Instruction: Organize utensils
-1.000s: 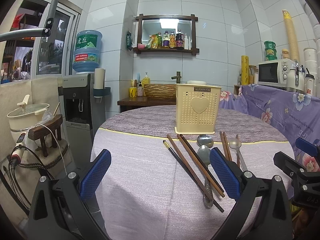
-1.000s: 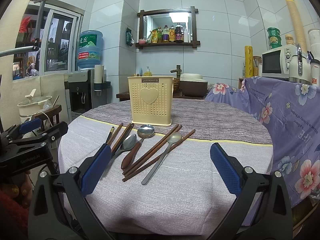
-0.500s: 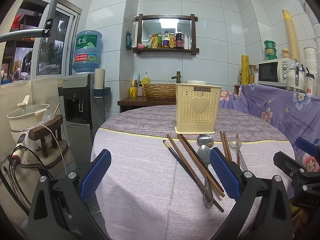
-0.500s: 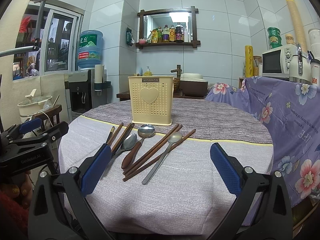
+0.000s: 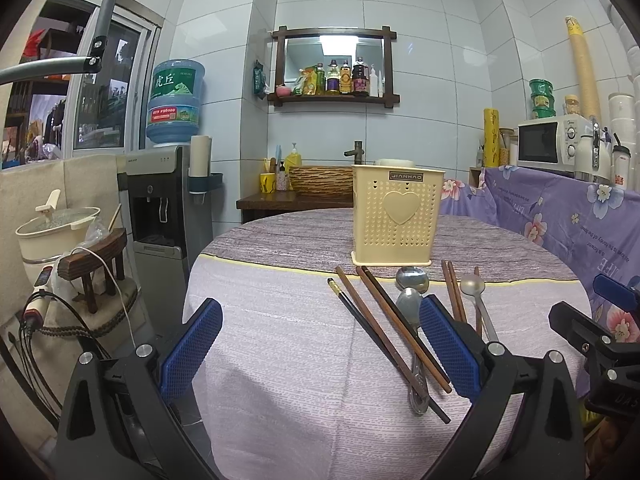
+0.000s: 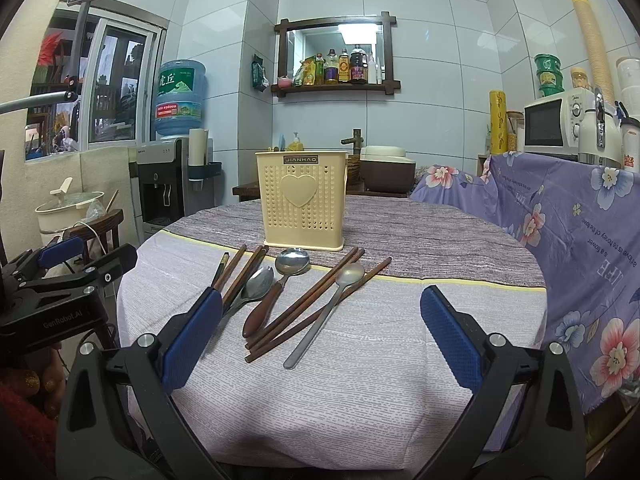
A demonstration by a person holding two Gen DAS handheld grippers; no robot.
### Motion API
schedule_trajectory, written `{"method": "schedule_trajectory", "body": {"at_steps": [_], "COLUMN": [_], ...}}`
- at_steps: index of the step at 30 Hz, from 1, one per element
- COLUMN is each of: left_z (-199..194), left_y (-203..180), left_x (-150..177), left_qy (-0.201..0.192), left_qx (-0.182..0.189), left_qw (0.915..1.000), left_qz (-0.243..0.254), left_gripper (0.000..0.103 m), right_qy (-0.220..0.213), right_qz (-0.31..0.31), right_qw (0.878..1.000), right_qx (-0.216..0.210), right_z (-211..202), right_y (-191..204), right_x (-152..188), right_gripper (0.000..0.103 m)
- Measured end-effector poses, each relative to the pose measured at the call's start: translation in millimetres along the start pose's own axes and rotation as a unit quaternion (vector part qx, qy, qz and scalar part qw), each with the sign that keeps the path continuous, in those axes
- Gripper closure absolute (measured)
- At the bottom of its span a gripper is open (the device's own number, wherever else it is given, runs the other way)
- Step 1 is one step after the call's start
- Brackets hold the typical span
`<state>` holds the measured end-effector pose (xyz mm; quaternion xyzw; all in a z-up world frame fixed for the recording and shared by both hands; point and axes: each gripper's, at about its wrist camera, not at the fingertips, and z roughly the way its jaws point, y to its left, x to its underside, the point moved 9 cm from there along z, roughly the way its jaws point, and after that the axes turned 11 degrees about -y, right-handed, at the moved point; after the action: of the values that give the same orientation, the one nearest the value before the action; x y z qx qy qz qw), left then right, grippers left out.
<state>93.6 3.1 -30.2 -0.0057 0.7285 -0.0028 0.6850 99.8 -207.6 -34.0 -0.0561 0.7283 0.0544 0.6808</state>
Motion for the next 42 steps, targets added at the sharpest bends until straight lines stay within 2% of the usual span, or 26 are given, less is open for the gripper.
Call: {"method": "schedule_trajectory", "body": {"at_steps": [13, 16, 18, 21, 24, 27, 29, 34, 40, 42], "left_z": [1.0, 5.4, 12.0, 30.8, 56.8, 83.3, 95.1, 117.4, 128.5, 131.2], "left_y": [2.4, 3.9, 6.6, 12.1, 27.3, 41.3, 43.9, 33.1, 13.0, 9.8], "left_x": [0.7, 3.7, 7.6, 19.8, 33.5, 36.5, 30.8, 17.6, 26.3, 29.9], "left_qy": [0.004, 0.017, 0.037, 0.093, 0.159, 0.21, 0.215, 0.222, 0.243, 0.248], "left_qx": [-0.001, -0.004, -0.009, -0.003, -0.01, 0.008, 0.017, 0.035, 0.055, 0.06], "left_qw": [1.0, 0.9998, 0.9993, 0.9957, 0.9873, 0.9768, 0.9752, 0.9739, 0.9681, 0.9662], "left_qz": [0.0, 0.0, 0.001, 0.004, -0.002, -0.039, -0.052, -0.031, -0.03, -0.033], "left_gripper": [0.005, 0.005, 0.005, 0.005, 0.005, 0.005, 0.013, 0.029, 0.049, 0.052], "right_qy": [0.004, 0.014, 0.026, 0.064, 0.117, 0.152, 0.181, 0.239, 0.259, 0.27], "right_qz": [0.001, -0.004, -0.009, -0.004, 0.003, 0.017, 0.019, 0.04, 0.03, 0.021], "right_qw": [1.0, 1.0, 0.999, 0.997, 0.992, 0.986, 0.981, 0.969, 0.965, 0.962], "right_qx": [0.001, 0.012, 0.029, 0.041, 0.053, 0.07, 0.074, 0.056, 0.039, 0.032], "right_z": [2.1, 6.6, 12.4, 30.6, 56.7, 82.3, 98.7, 129.2, 141.2, 146.0], "right_y": [-0.2, -3.2, -10.1, -25.7, -45.3, -68.1, -76.6, -78.7, -55.7, -49.6], "right_x": [3.1, 4.6, 6.3, 10.4, 15.3, 15.2, 16.5, 26.2, 33.3, 37.0], "right_gripper": [0.005, 0.005, 0.005, 0.005, 0.005, 0.005, 0.005, 0.005, 0.015, 0.019]}}
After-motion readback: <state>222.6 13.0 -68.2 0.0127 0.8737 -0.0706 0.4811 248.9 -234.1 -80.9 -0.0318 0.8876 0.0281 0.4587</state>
